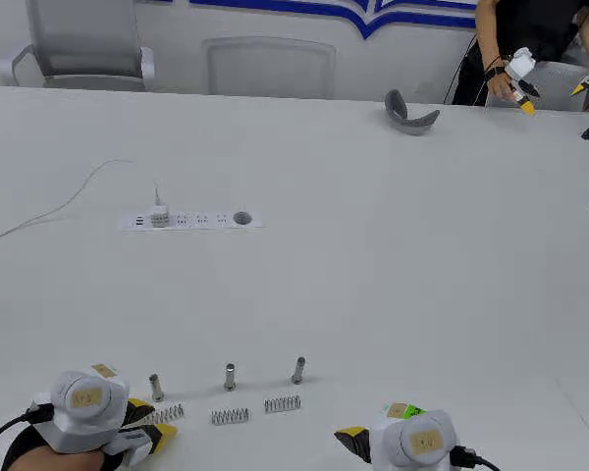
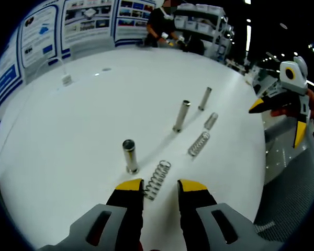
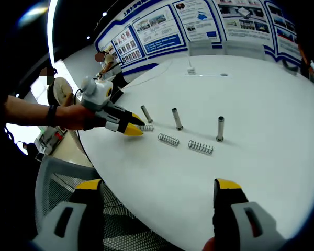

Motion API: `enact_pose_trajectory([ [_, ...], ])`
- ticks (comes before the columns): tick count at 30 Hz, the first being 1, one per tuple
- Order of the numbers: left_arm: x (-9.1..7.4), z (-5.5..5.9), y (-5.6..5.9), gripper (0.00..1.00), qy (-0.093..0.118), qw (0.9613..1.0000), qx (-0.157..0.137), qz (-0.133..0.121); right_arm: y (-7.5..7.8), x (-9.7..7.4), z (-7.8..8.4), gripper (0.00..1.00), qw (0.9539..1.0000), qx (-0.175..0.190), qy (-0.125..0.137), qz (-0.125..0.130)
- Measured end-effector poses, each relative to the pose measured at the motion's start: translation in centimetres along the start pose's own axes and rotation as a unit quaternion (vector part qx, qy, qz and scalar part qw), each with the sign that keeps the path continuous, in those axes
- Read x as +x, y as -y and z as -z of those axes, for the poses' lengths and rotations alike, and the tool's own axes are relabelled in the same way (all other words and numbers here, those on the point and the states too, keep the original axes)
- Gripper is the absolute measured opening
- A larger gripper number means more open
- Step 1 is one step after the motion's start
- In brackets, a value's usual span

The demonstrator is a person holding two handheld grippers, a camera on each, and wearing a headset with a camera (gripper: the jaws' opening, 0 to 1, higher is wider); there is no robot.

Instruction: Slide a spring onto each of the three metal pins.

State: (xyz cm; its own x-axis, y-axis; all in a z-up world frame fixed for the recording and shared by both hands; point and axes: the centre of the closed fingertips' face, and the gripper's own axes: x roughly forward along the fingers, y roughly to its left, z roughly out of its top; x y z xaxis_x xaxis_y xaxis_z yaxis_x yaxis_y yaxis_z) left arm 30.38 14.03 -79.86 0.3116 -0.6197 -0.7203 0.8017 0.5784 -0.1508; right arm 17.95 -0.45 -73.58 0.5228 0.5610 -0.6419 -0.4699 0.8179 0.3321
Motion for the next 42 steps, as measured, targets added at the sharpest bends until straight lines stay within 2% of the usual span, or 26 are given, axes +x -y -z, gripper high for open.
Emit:
enact_pose_trajectory([
  [7,0.1,0.2,-0.4,0.18,0.002,0.9999,-0.005,-0.013,0.0,0.0,0.1,0.88,1.0000,0.002,0.000,0.000],
  [10,0.0,0.4,-0.5,0.13,-0.004,0.9997,0.011,-0.022,0.0,0.0,0.1,0.88,1.0000,0.002,-0.001,0.000],
  [12,0.0,0.5,-0.3,0.11,-0.007,0.9998,0.010,-0.018,0.0,0.0,0.1,0.88,1.0000,0.001,-0.001,0.000],
  [13,0.1,0.5,0.1,0.11,-0.006,0.9999,0.005,-0.008,0.0,0.0,0.1,0.88,1.0000,0.002,0.000,-0.001],
  [17,-0.3,0.6,0.5,0.11,-0.008,0.9999,0.009,-0.006,-0.1,0.0,-0.1,0.88,1.0000,0.003,0.003,-0.002],
  [19,-0.6,0.4,0.7,0.11,-0.004,1.0000,0.007,-0.004,-0.1,0.0,-0.1,0.88,1.0000,0.004,0.005,-0.003],
  [27,-2.5,-0.5,1.0,0.11,0.005,0.9992,0.039,-0.002,-0.2,0.0,-0.4,0.87,0.9999,0.003,0.010,-0.007],
  [33,-4.7,-1.5,1.9,0.11,0.019,0.9984,0.053,0.000,-0.2,-0.1,-0.9,0.86,0.9998,0.001,0.017,-0.008],
  [42,-7.1,-1.5,3.2,0.11,0.026,0.9976,0.064,0.006,-0.2,-0.3,-1.1,0.86,0.9997,0.003,0.021,-0.008],
])
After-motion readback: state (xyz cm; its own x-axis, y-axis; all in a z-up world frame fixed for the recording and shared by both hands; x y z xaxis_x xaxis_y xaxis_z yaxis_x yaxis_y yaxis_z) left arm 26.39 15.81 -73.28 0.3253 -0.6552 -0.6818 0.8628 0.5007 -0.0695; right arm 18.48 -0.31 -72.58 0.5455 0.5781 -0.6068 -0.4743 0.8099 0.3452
